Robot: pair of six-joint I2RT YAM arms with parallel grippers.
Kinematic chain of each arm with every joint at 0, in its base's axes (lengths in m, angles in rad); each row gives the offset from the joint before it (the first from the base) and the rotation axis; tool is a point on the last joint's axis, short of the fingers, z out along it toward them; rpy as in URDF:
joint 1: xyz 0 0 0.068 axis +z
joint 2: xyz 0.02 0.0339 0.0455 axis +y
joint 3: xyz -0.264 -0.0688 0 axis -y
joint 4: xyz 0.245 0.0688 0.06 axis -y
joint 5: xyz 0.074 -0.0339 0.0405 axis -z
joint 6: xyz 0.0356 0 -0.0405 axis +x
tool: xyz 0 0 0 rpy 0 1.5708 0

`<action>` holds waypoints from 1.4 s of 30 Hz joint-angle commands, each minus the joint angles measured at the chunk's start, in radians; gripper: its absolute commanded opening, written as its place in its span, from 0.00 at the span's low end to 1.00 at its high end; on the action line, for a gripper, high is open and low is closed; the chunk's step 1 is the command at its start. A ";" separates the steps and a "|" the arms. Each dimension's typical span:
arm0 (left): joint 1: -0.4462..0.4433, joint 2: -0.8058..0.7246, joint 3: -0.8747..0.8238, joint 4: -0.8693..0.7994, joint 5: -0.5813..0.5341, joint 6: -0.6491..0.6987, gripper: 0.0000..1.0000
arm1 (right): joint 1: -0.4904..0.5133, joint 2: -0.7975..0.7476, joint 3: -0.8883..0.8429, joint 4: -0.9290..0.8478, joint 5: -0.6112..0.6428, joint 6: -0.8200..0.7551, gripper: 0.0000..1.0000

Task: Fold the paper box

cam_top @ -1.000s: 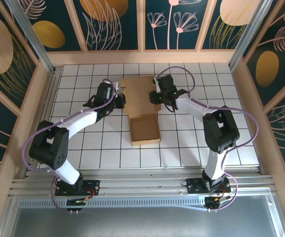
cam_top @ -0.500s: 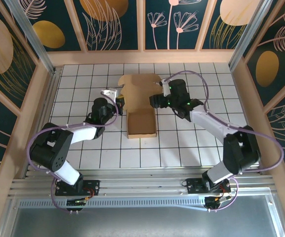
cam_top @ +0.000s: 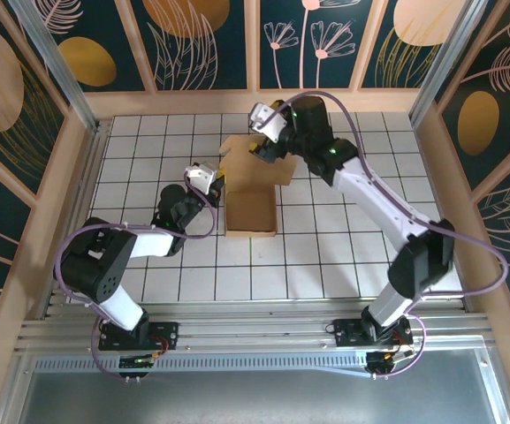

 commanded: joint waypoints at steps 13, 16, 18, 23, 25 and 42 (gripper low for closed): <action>-0.007 0.114 0.032 0.116 0.028 0.016 0.00 | -0.033 0.226 0.262 -0.379 -0.069 -0.151 0.29; -0.006 0.122 0.041 0.128 0.012 -0.041 0.15 | 0.002 0.206 0.226 -0.344 0.005 -0.159 0.19; -0.007 0.103 0.022 0.159 -0.012 -0.099 0.28 | 0.025 0.193 0.203 -0.334 0.079 -0.182 0.13; -0.006 -0.091 -0.100 0.173 -0.012 -0.310 0.63 | 0.073 0.117 0.037 -0.197 0.247 -0.236 0.09; -0.006 -0.220 -0.170 0.111 -0.062 -0.437 0.59 | 0.093 0.074 -0.021 -0.143 0.262 -0.234 0.09; 0.151 -0.215 0.280 -1.076 0.086 -0.939 0.33 | 0.294 -0.093 -0.348 0.065 0.409 -0.199 0.09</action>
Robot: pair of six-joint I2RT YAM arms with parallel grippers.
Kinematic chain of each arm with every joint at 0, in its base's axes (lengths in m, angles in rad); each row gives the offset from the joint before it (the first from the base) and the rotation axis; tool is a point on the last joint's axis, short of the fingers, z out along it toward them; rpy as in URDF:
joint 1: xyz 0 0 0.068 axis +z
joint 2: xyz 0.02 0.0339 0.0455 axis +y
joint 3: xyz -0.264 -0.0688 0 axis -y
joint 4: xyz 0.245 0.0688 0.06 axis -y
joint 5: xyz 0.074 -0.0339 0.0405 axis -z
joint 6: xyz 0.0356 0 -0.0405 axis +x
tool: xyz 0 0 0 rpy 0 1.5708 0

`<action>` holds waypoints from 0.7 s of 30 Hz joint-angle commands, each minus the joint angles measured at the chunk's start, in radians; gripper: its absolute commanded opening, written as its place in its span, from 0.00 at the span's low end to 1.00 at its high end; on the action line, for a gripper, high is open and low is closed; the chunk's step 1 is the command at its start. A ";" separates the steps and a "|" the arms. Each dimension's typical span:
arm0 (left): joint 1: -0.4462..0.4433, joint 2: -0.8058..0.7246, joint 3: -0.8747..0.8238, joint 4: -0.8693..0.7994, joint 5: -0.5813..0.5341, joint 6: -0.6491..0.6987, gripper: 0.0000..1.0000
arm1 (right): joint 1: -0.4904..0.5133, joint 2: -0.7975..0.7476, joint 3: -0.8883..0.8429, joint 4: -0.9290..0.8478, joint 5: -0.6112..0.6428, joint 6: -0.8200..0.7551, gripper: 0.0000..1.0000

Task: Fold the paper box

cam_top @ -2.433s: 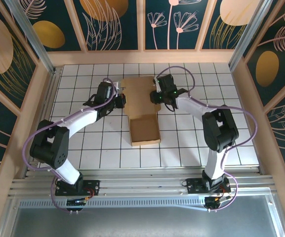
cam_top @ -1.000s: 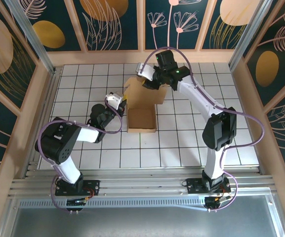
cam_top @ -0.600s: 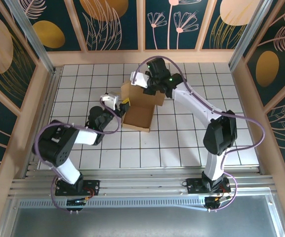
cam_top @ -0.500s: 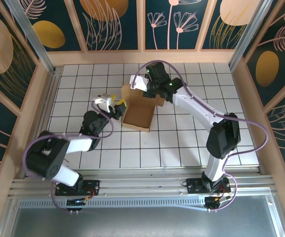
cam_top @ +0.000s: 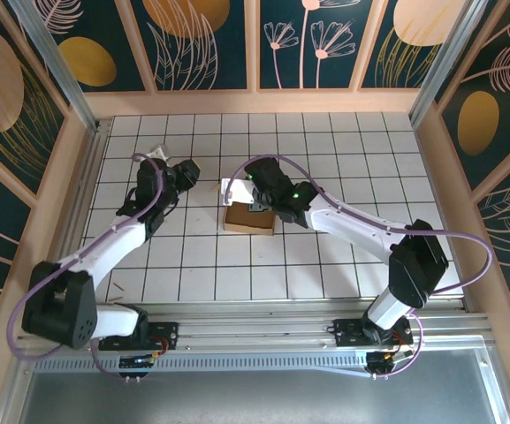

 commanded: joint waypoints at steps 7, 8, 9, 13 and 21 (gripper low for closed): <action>0.014 0.329 0.192 -0.206 0.242 0.070 0.21 | -0.048 -0.028 0.027 0.038 -0.090 0.033 0.09; 0.015 0.339 0.194 -0.197 0.258 0.083 0.21 | -0.061 -0.027 0.035 0.036 -0.112 0.035 0.10; 0.014 0.378 0.196 -0.182 0.278 0.090 0.22 | -0.076 -0.023 0.046 0.030 -0.135 0.037 0.10; 0.013 0.419 0.196 -0.102 0.325 0.135 0.30 | -0.116 0.004 0.097 -0.023 -0.238 0.045 0.10; 0.016 0.466 0.292 -0.205 0.188 0.201 0.26 | -0.154 0.031 0.147 -0.065 -0.313 0.054 0.10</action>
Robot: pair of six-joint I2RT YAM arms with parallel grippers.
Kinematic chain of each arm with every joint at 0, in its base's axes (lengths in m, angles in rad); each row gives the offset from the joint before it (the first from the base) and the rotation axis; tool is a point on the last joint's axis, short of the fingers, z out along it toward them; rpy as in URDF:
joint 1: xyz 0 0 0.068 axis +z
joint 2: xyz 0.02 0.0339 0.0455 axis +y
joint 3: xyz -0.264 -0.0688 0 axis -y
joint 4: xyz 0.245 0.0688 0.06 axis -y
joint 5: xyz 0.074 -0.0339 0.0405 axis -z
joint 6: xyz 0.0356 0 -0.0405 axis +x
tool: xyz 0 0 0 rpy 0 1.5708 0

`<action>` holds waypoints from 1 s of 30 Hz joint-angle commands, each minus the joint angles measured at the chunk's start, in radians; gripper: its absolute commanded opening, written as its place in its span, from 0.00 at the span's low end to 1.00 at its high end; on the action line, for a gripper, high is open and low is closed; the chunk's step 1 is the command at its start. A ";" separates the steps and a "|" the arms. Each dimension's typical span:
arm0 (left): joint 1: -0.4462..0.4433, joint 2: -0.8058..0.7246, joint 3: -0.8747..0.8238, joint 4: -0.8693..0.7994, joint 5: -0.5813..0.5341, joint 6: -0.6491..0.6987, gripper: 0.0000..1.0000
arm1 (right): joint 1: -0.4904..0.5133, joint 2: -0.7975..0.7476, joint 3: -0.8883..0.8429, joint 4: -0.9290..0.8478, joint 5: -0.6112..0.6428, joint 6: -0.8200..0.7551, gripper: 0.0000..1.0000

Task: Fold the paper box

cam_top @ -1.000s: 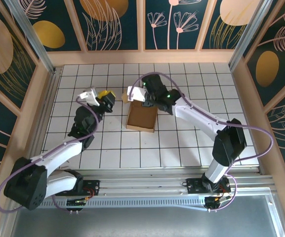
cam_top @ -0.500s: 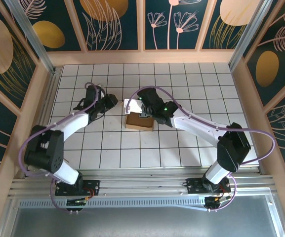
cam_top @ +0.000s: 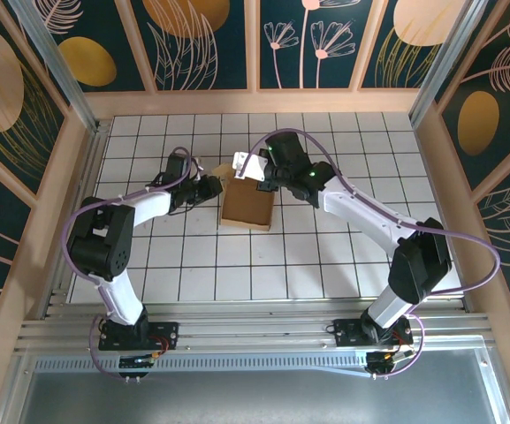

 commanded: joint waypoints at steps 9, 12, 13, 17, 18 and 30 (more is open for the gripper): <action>0.027 -0.184 -0.089 -0.083 -0.297 0.028 0.16 | 0.001 0.056 0.023 -0.037 0.050 -0.021 0.09; 0.030 -0.198 -0.072 -0.058 -0.281 0.017 0.11 | 0.002 0.054 0.019 -0.032 0.051 -0.020 0.09; 0.032 -0.190 -0.062 -0.046 -0.255 0.013 0.06 | 0.002 0.054 0.017 -0.029 0.050 -0.020 0.09; 0.032 -0.125 0.023 0.031 -0.017 -0.044 0.00 | 0.005 0.057 0.020 -0.030 0.051 -0.017 0.09; 0.032 -0.112 0.032 0.041 -0.005 -0.061 0.00 | 0.005 0.057 0.021 -0.031 0.051 -0.016 0.08; 0.032 -0.032 0.000 0.160 0.175 -0.064 0.00 | 0.002 0.060 0.022 -0.037 0.050 -0.008 0.08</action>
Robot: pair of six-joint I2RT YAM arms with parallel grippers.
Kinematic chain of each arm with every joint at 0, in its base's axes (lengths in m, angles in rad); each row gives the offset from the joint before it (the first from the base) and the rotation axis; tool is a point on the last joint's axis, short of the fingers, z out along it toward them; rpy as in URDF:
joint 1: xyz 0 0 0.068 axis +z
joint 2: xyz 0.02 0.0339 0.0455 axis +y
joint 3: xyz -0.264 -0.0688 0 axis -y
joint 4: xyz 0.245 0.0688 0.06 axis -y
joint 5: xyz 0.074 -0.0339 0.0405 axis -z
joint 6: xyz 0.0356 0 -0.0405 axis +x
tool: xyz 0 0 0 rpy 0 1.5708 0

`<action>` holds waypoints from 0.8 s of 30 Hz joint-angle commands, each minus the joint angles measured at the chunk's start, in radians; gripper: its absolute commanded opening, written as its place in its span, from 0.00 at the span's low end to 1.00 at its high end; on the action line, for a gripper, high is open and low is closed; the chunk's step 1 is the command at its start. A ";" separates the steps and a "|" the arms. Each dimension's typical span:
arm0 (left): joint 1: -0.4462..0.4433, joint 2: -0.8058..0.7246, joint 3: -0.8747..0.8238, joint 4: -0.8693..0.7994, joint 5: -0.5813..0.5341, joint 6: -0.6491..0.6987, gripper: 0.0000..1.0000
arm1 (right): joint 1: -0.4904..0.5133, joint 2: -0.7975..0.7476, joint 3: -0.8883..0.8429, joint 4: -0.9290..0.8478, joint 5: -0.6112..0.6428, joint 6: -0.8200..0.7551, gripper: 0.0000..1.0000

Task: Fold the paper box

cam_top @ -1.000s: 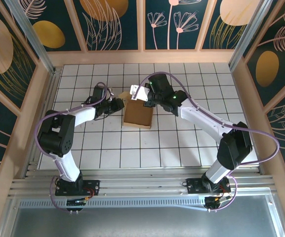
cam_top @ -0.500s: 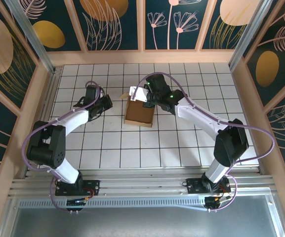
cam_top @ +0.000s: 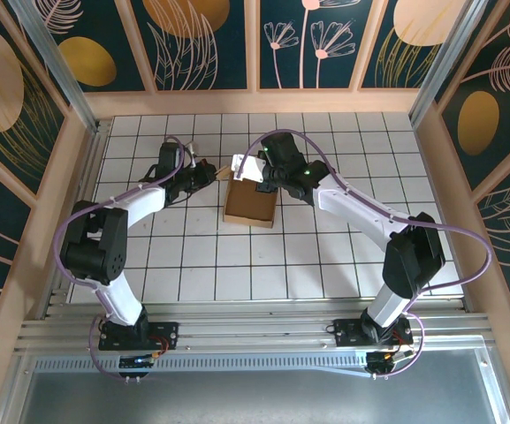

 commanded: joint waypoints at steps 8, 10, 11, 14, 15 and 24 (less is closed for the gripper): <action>0.001 0.034 -0.025 0.137 0.221 -0.040 0.00 | 0.002 0.027 0.024 -0.020 -0.010 0.015 0.08; -0.008 0.053 -0.025 0.165 0.269 -0.067 0.00 | 0.003 0.032 0.028 -0.025 -0.016 0.021 0.08; -0.016 0.063 -0.021 0.170 0.288 -0.075 0.00 | 0.003 0.034 0.028 -0.026 -0.017 0.024 0.08; -0.046 0.088 -0.008 0.173 0.322 -0.079 0.00 | 0.004 0.039 0.023 -0.026 -0.022 0.036 0.08; -0.055 0.094 -0.008 0.184 0.329 -0.089 0.00 | 0.004 0.040 0.021 -0.024 -0.023 0.040 0.08; -0.101 0.111 -0.063 0.463 0.365 -0.368 0.00 | 0.014 0.047 -0.014 0.004 -0.032 0.061 0.07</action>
